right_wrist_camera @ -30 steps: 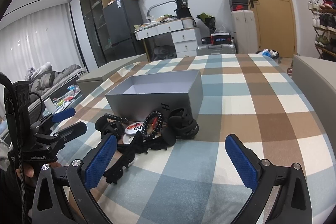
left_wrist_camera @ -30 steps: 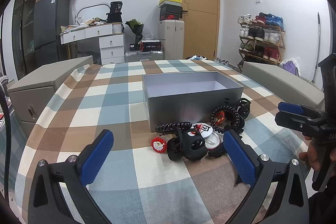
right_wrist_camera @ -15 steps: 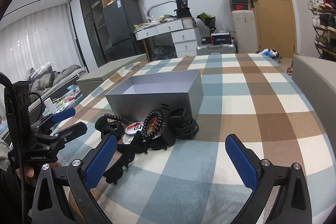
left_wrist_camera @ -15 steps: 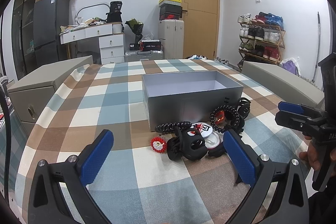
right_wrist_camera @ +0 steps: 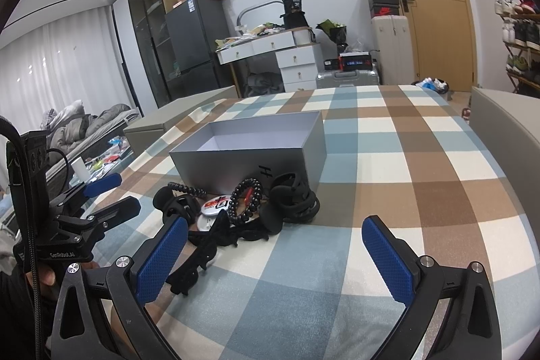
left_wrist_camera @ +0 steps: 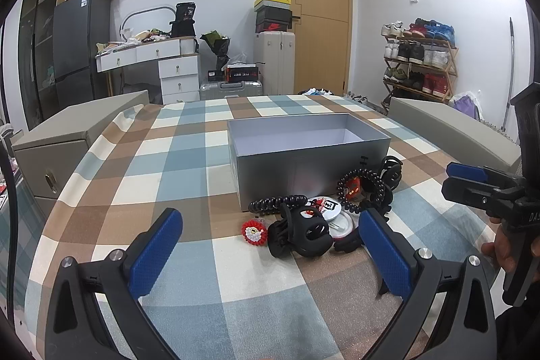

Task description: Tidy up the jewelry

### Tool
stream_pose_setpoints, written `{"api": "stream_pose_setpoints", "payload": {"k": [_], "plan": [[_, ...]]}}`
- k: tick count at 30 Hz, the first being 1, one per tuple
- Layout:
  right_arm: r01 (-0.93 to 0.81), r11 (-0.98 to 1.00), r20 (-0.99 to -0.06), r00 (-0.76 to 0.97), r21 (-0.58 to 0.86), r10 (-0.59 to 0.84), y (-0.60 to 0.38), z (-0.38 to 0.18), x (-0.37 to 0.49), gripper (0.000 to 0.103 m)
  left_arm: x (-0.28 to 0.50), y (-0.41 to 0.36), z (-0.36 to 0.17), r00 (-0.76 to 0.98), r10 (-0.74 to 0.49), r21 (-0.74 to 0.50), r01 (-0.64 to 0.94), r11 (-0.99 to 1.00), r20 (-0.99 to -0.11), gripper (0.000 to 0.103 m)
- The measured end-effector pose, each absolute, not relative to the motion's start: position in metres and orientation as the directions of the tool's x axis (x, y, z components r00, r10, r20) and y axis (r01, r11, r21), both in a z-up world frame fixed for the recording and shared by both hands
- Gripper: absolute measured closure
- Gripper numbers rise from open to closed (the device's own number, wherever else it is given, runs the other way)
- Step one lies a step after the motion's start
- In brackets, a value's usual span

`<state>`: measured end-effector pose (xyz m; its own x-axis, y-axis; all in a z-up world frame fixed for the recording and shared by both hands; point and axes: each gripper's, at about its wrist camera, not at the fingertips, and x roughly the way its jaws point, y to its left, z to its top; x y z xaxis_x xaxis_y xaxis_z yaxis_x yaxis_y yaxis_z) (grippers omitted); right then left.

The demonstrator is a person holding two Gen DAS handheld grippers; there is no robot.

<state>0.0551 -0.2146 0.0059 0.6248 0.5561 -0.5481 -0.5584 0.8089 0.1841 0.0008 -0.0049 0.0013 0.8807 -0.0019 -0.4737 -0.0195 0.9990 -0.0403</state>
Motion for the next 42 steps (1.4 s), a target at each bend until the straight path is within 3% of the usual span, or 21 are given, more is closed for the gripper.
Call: {"api": "stream_pose_setpoints", "payload": {"k": [11, 17, 22, 24, 27, 42], "plan": [[-0.554, 0.813, -0.559, 0.622, 0.181, 0.548, -0.215, 0.005, 0.056, 0.0, 0.002, -0.005, 0.001, 0.879, -0.005, -0.044, -0.018, 0.999, -0.478, 0.001], [-0.523, 0.84, -0.605, 0.624, 0.147, 0.494, -0.211, 0.009, 0.065, 0.0, 0.01, 0.002, 0.0, 0.853, -0.013, -0.065, -0.025, 0.998, -0.521, 0.001], [-0.499, 0.841, -0.68, 0.544, 0.209, 0.492, -0.209, 0.001, 0.086, 0.0, 0.016, 0.005, 0.0, 0.823, -0.055, -0.099, -0.001, 0.995, -0.565, 0.001], [-0.496, 0.843, -0.696, 0.531, 0.207, 0.483, -0.206, -0.001, 0.09, 0.017, 0.015, 0.005, 0.001, 0.824, -0.051, -0.089, 0.0, 0.996, -0.565, 0.001], [-0.505, 0.84, -0.743, 0.482, 0.197, 0.464, -0.196, -0.009, 0.099, 0.033, 0.014, 0.003, 0.003, 0.828, -0.046, -0.074, 0.006, 0.997, -0.558, 0.001], [-0.475, 0.866, -0.788, 0.468, 0.157, 0.399, -0.178, -0.016, 0.121, 0.043, 0.017, 0.004, 0.0, 0.821, -0.036, -0.038, 0.018, 0.999, -0.57, 0.001]]}}
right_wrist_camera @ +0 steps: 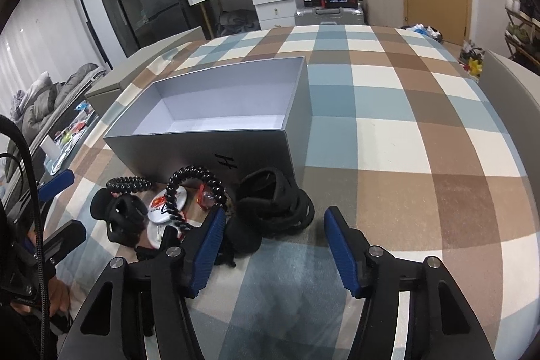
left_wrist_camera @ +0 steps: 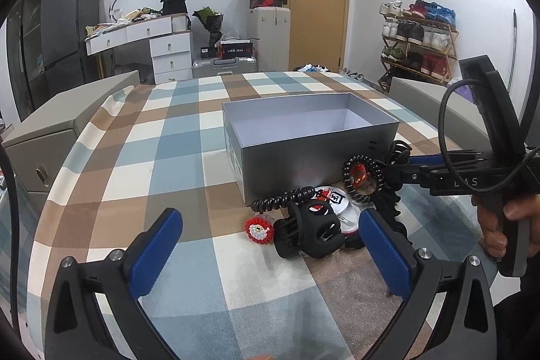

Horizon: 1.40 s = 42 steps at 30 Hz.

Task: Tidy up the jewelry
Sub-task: 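Reach the left and right tools down and grasp a black claw clip each, then carry both black claw clips over the grey box with both tools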

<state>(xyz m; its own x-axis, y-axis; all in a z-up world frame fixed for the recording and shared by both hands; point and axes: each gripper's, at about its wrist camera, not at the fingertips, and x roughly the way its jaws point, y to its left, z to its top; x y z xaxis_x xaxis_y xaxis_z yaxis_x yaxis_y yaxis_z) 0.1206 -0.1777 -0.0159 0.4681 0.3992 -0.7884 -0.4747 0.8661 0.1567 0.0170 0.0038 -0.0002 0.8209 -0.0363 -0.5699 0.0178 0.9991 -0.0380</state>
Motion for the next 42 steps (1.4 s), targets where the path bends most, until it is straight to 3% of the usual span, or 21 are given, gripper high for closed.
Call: {"api": "stream_pose_setpoints", "payload": {"k": [3, 9, 13, 19, 22, 24, 29, 31, 32, 33, 42], "plan": [[-0.476, 0.866, -0.789, 0.469, 0.153, 0.397, -0.174, -0.016, 0.123, 0.051, 0.016, 0.004, 0.0, 0.822, -0.037, -0.04, 0.017, 0.999, -0.568, 0.001], [-0.497, 0.853, -0.737, 0.515, 0.16, 0.438, -0.182, -0.005, 0.107, 0.052, 0.017, 0.003, 0.0, 0.822, -0.036, -0.039, 0.017, 0.999, -0.569, 0.001], [-0.505, 0.828, -0.681, 0.518, 0.245, 0.518, -0.198, 0.004, 0.086, 0.051, 0.017, 0.001, 0.001, 0.816, -0.034, -0.035, 0.018, 0.999, -0.576, 0.001], [-0.512, 0.811, -0.649, 0.521, 0.282, 0.554, -0.203, 0.008, 0.076, 0.051, 0.028, -0.004, -0.002, 0.761, -0.065, -0.054, 0.04, 0.998, -0.646, 0.002], [-0.512, 0.81, -0.651, 0.517, 0.286, 0.556, -0.202, 0.007, 0.078, 0.051, 0.031, -0.007, -0.004, 0.745, -0.097, -0.08, 0.058, 0.995, -0.66, 0.014], [-0.515, 0.808, -0.652, 0.513, 0.287, 0.559, -0.201, 0.006, 0.079, 0.051, 0.035, -0.011, -0.006, 0.733, -0.101, -0.07, 0.072, 0.995, -0.673, 0.03], [-0.515, 0.805, -0.644, 0.515, 0.295, 0.565, -0.205, 0.007, 0.077, 0.051, 0.038, -0.019, -0.007, 0.72, -0.117, -0.062, 0.102, 0.993, -0.684, 0.033], [-0.513, 0.805, -0.643, 0.515, 0.298, 0.566, -0.205, 0.007, 0.077, 0.051, 0.038, -0.023, -0.007, 0.717, -0.116, -0.05, 0.113, 0.992, -0.687, 0.043], [-0.514, 0.804, -0.644, 0.514, 0.298, 0.567, -0.205, 0.006, 0.077, 0.051, 0.038, -0.025, -0.009, 0.711, -0.109, -0.039, 0.115, 0.993, -0.695, 0.057], [-0.515, 0.804, -0.644, 0.514, 0.297, 0.567, -0.205, 0.006, 0.077, 0.051, 0.039, -0.025, -0.01, 0.705, -0.1, -0.028, 0.113, 0.993, -0.702, 0.062], [-0.526, 0.798, -0.642, 0.51, 0.293, 0.572, -0.202, 0.007, 0.073, 0.051, 0.027, -0.02, -0.007, 0.723, -0.126, -0.053, 0.123, 0.991, -0.679, 0.063]]}}
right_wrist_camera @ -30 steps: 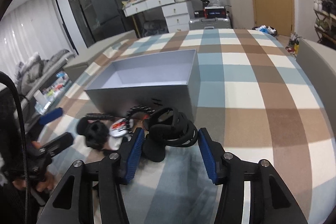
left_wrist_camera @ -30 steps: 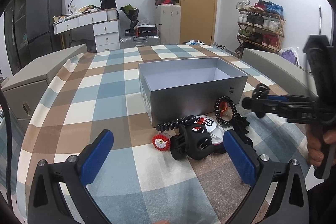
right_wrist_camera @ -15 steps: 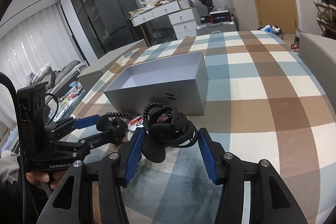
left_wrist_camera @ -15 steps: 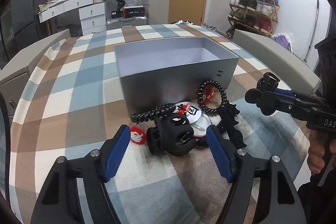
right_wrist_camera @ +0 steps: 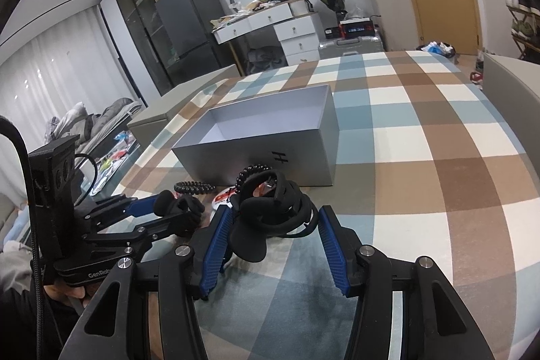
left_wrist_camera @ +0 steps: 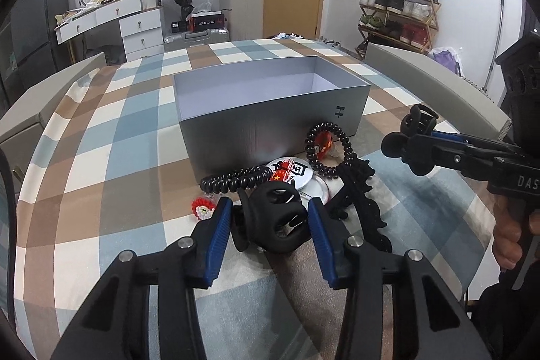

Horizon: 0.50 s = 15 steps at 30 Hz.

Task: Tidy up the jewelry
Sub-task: 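Carry both black claw clips over the grey box with both tools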

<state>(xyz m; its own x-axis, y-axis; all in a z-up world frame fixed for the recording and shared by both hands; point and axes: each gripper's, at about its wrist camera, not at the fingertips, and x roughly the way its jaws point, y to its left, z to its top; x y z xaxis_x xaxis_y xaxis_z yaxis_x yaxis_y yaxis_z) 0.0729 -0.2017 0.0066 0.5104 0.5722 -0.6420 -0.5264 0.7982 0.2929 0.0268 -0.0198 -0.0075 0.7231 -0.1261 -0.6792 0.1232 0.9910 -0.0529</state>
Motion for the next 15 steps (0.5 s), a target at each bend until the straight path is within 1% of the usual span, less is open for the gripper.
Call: {"api": "stream_pose_setpoints", "payload": {"k": [4, 9, 15], "plan": [[-0.528, 0.796, -0.638, 0.511, 0.295, 0.576, -0.201, 0.007, 0.074, 0.051, 0.023, -0.021, -0.004, 0.731, -0.146, -0.063, 0.141, 0.988, -0.666, 0.063], [-0.53, 0.792, -0.621, 0.521, 0.302, 0.586, -0.202, 0.011, 0.073, 0.051, 0.019, -0.024, 0.006, 0.76, -0.16, -0.059, 0.159, 0.986, -0.629, 0.063], [-0.527, 0.789, -0.591, 0.541, 0.316, 0.598, -0.201, 0.023, 0.08, 0.051, 0.024, -0.017, 0.02, 0.798, -0.152, -0.067, 0.139, 0.988, -0.583, 0.063]]}}
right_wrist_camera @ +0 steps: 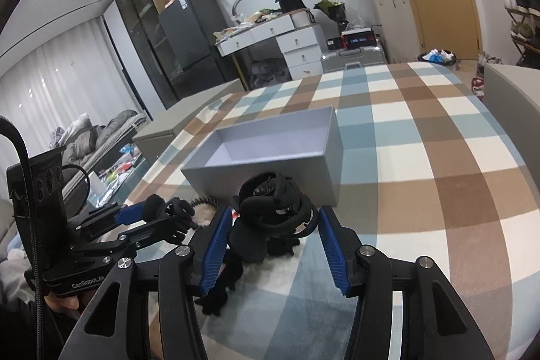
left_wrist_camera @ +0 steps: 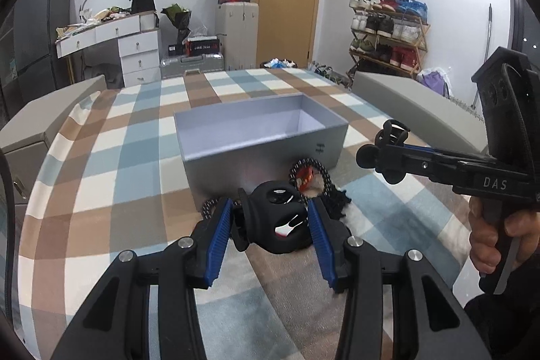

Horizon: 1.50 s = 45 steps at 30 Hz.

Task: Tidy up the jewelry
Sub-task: 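Carry both black claw clips over the grey box with both tools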

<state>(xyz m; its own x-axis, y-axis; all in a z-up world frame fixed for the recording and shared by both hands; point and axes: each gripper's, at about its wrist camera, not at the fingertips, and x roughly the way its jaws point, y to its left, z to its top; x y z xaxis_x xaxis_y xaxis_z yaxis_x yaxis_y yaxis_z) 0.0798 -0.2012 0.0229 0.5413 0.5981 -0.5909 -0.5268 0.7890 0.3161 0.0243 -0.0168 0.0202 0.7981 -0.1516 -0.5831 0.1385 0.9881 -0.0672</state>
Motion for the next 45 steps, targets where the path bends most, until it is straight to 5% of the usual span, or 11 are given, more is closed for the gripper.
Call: {"api": "stream_pose_setpoints", "payload": {"k": [17, 45], "plan": [[-0.512, 0.78, -0.537, 0.57, 0.361, 0.622, -0.173, 0.048, 0.138, 0.051, 0.068, 0.013, 0.043, 0.888, -0.072, -0.07, 0.045, 0.997, -0.454, 0.063], [-0.502, 0.777, -0.605, 0.502, 0.379, 0.619, -0.156, 0.019, 0.153, 0.051, 0.088, 0.012, 0.022, 0.855, -0.041, -0.039, 0.024, 0.999, -0.517, 0.063]]}}
